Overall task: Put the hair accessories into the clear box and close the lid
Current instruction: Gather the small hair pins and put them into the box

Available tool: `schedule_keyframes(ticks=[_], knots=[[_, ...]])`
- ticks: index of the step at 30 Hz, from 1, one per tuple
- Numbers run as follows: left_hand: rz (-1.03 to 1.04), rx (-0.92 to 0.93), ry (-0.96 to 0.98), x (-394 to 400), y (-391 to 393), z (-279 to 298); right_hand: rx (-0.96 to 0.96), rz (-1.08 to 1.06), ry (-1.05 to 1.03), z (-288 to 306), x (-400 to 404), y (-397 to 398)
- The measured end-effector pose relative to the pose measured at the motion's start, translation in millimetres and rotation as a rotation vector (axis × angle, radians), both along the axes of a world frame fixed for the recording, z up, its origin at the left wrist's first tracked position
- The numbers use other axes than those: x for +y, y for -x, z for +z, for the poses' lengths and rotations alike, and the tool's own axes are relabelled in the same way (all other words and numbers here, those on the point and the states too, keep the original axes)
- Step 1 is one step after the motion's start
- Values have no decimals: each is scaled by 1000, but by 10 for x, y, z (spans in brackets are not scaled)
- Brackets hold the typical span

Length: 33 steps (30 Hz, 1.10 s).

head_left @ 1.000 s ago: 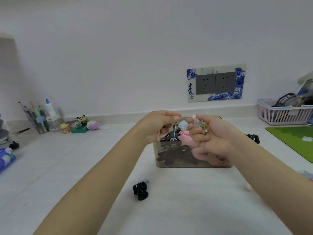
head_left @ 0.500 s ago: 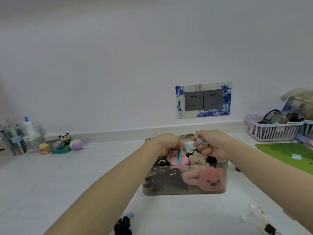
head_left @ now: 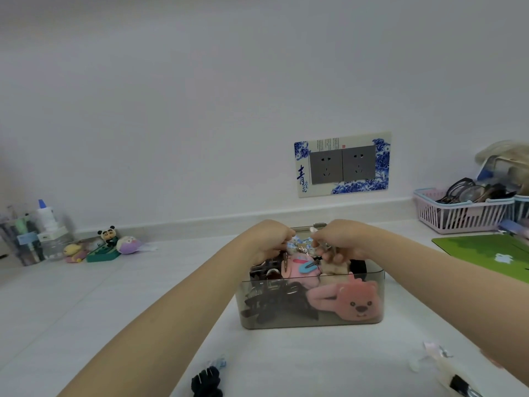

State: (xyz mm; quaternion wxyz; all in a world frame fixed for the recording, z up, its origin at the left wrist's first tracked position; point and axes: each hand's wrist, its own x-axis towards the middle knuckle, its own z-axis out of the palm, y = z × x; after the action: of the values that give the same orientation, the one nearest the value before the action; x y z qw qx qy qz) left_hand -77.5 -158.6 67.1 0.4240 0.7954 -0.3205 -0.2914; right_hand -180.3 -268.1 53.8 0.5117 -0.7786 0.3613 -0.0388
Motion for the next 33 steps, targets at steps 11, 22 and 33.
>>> schedule_keyframes(ticks=[11, 22, 33], knots=[[31, -84, 65, 245, 47, -61, 266, 202, 494, 176, 254, -79], [0, -361, 378, 1100, 479, 24, -183, 103, 688, 268, 769, 480], [-66, -553, -110, 1982, 418, -468, -279, 253, 517, -281, 1561, 730]])
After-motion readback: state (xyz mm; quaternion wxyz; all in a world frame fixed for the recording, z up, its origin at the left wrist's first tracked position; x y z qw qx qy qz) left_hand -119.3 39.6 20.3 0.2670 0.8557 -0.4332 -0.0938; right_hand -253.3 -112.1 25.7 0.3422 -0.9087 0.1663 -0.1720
